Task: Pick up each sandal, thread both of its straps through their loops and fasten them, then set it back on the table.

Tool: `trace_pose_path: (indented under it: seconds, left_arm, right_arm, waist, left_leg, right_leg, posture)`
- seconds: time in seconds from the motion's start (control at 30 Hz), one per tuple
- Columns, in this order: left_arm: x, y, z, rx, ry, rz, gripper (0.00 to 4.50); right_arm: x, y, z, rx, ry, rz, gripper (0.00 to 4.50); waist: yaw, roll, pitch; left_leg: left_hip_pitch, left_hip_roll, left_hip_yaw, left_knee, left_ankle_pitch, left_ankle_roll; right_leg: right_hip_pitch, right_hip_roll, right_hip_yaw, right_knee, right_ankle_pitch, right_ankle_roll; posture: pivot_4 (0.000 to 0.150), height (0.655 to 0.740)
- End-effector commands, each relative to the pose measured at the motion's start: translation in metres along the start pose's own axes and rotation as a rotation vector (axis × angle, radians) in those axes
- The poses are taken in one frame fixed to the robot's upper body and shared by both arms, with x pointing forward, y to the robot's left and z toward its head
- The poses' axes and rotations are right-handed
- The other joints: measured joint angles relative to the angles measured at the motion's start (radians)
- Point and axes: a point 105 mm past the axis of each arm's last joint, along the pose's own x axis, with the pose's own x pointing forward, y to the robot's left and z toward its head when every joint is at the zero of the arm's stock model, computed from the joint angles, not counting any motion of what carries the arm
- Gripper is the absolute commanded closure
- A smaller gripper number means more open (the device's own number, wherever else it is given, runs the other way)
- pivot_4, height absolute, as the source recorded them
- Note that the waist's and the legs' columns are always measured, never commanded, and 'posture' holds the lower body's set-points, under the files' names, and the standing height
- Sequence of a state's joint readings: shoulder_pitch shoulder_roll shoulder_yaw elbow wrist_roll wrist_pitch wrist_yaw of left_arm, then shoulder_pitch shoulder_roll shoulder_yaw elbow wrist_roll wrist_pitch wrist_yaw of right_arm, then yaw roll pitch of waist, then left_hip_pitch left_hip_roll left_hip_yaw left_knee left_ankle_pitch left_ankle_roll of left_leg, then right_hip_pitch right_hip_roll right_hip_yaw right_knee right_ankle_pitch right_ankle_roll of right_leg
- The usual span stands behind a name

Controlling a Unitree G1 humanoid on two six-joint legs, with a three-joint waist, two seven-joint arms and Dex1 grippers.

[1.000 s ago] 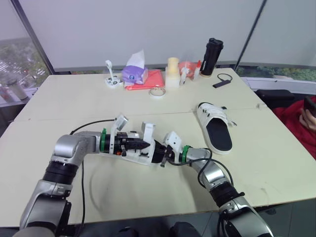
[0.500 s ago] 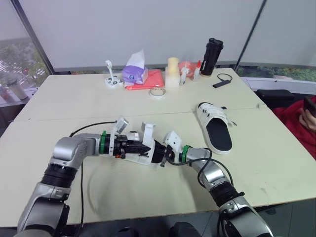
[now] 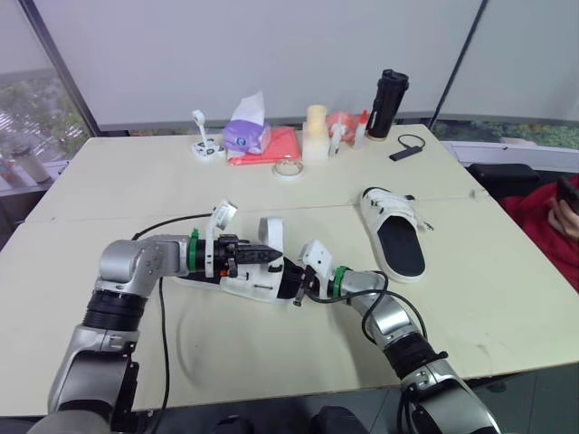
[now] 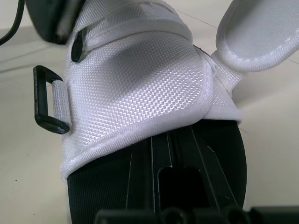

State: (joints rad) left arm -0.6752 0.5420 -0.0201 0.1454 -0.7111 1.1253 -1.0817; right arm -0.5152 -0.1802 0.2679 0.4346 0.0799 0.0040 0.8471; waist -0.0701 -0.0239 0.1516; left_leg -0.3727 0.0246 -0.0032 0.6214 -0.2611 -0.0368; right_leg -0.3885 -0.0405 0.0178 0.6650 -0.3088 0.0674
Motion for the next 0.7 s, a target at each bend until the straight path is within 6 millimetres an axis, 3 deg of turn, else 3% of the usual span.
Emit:
trace_pose_path:
  seconds: [0.03,0.17,0.37,0.7]
  left_arm:
    - [-0.008,0.004,0.000,-0.003,-0.003,0.012,4.46]
    - [-0.010,0.012,-0.006,-0.009,0.017,0.029,4.46]
    - [-0.011,0.008,-0.020,-0.024,0.095,-0.019,4.46]
    - [-0.010,0.023,-0.033,0.064,0.161,0.056,4.46]
  right_arm:
    - [0.000,0.018,-0.044,0.076,0.154,0.035,4.50]
    - [0.000,0.019,-0.044,0.078,0.154,0.035,4.50]
    - [-0.001,0.019,-0.043,0.078,0.152,0.029,4.50]
    - [-0.001,0.019,-0.043,0.080,0.151,0.024,4.50]
  waist:
    - [0.000,0.000,0.000]
    - [0.001,0.000,0.000]
    - [0.001,0.000,0.000]
    - [0.002,0.000,0.000]
  left_leg:
    - [0.000,0.000,0.000,0.000,0.000,0.000]
    - [0.000,0.000,0.000,0.000,0.000,0.000]
    - [0.000,0.000,0.000,0.000,0.000,0.000]
    - [0.000,0.000,0.000,0.000,0.000,0.000]
  right_leg:
    - [0.000,0.000,0.000,0.000,0.000,0.000]
    - [0.000,0.000,0.000,0.000,0.000,0.000]
    - [0.000,0.000,0.000,0.000,0.000,0.000]
    - [0.000,-0.001,0.000,0.000,0.000,0.000]
  posture:
    - [0.150,0.7400]
    - [0.150,0.7400]
    - [0.150,0.7400]
    - [0.150,0.7400]
